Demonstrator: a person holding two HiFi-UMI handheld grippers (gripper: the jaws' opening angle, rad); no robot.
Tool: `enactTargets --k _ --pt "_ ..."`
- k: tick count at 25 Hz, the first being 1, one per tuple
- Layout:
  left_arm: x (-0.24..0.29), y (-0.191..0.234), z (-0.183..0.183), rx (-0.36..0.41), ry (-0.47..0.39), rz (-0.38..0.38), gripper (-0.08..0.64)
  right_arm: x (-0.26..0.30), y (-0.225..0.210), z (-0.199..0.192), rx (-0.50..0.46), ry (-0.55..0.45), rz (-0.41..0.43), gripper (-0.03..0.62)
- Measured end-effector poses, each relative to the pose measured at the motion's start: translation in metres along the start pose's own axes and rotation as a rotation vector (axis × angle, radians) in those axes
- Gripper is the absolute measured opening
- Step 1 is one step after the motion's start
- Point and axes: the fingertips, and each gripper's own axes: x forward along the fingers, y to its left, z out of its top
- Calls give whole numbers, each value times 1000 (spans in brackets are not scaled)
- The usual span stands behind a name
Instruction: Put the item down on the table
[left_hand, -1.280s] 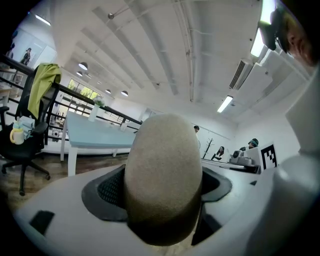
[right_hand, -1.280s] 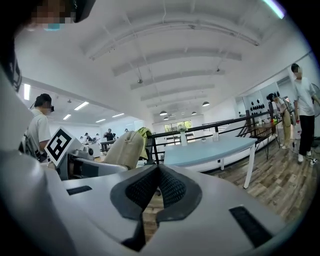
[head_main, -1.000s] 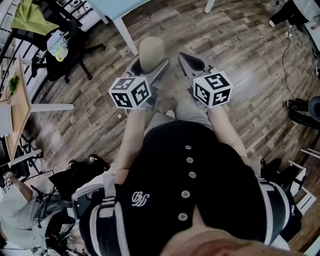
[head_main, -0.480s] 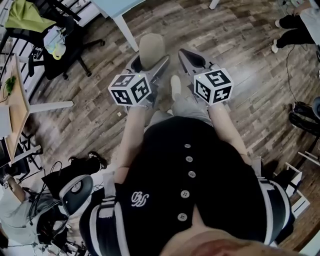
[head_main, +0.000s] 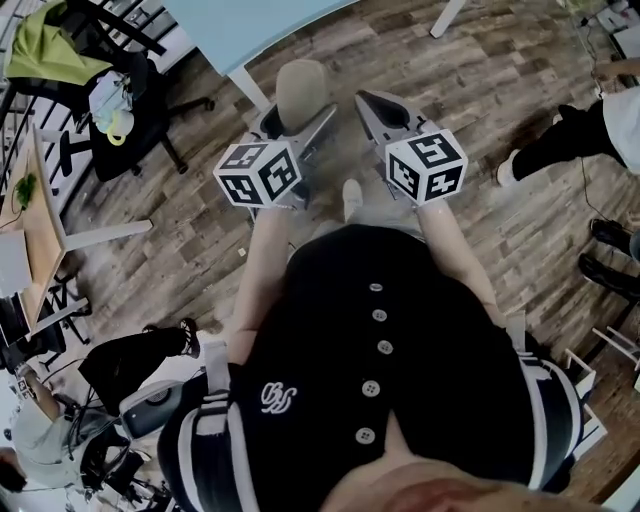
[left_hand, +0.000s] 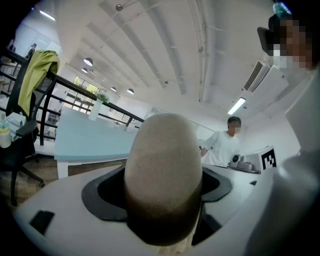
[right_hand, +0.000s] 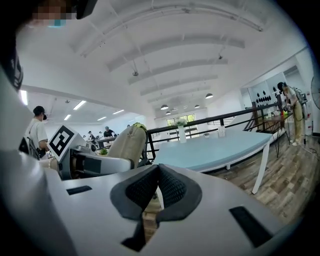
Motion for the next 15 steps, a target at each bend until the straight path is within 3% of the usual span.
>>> enactTargets --k 8,15 --pt "78 18 33 5 -26 18 413 47 -77 33 -13 -18 23 11" --pt "110 41 47 -3 9 25 413 74 -113 39 14 4 2 11"
